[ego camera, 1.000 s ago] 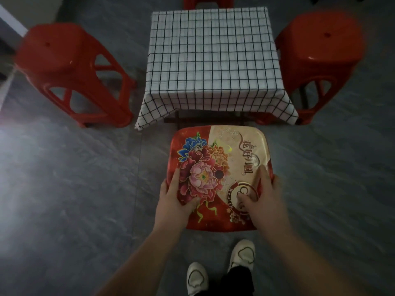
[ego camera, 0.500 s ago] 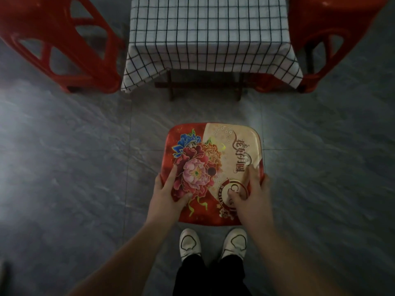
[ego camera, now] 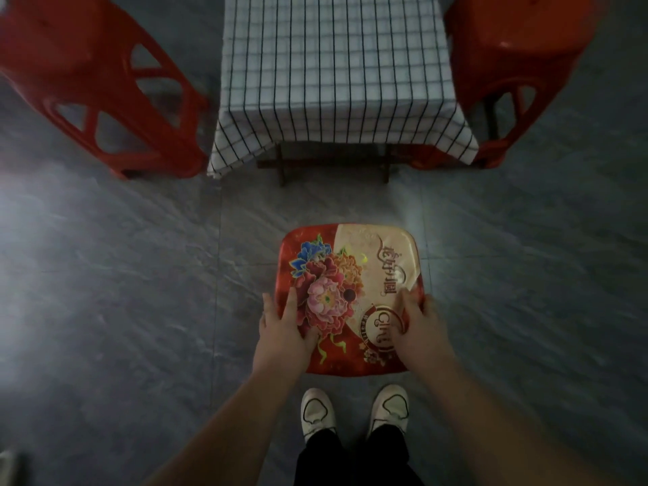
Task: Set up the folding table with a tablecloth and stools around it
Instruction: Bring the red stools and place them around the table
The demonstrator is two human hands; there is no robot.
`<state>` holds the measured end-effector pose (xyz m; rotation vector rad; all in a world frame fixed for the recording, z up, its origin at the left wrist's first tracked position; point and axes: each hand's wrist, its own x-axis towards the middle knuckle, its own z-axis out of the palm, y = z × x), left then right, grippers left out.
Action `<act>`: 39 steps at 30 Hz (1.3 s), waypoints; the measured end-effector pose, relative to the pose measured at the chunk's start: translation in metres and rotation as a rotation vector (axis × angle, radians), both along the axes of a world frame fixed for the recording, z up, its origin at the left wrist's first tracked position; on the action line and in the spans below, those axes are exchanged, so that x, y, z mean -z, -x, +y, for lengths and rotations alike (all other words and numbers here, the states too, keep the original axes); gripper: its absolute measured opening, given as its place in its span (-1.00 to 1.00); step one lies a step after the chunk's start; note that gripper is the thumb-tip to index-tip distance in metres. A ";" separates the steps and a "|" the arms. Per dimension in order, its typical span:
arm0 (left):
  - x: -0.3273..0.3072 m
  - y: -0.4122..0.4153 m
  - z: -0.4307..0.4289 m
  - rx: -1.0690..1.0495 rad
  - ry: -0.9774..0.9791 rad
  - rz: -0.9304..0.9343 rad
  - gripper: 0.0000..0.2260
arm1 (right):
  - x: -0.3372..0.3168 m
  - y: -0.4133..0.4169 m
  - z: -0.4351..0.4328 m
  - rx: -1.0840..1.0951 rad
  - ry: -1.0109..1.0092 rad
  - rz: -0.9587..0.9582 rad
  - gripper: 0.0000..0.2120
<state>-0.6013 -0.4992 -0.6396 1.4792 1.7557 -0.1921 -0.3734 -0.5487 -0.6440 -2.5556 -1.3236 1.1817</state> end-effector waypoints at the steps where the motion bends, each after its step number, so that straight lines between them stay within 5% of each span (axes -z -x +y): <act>1: -0.017 0.000 0.006 0.014 -0.021 0.000 -0.28 | -0.013 -0.004 0.004 -0.039 0.031 -0.037 -0.39; 10: -0.249 0.019 0.043 0.307 -0.225 0.158 -0.41 | -0.257 -0.009 0.012 -0.133 -0.139 -0.169 -0.49; 18: -0.405 0.018 -0.006 0.318 -0.463 0.017 -0.41 | -0.424 0.019 -0.030 -0.108 -0.451 -0.155 -0.49; 29: -0.463 -0.059 -0.006 0.509 -0.598 0.055 -0.39 | -0.482 -0.048 -0.062 -0.105 -0.434 -0.289 -0.36; 39: -0.474 -0.286 0.022 0.702 -0.660 0.043 -0.39 | -0.478 -0.242 -0.065 0.070 -0.511 -0.291 -0.36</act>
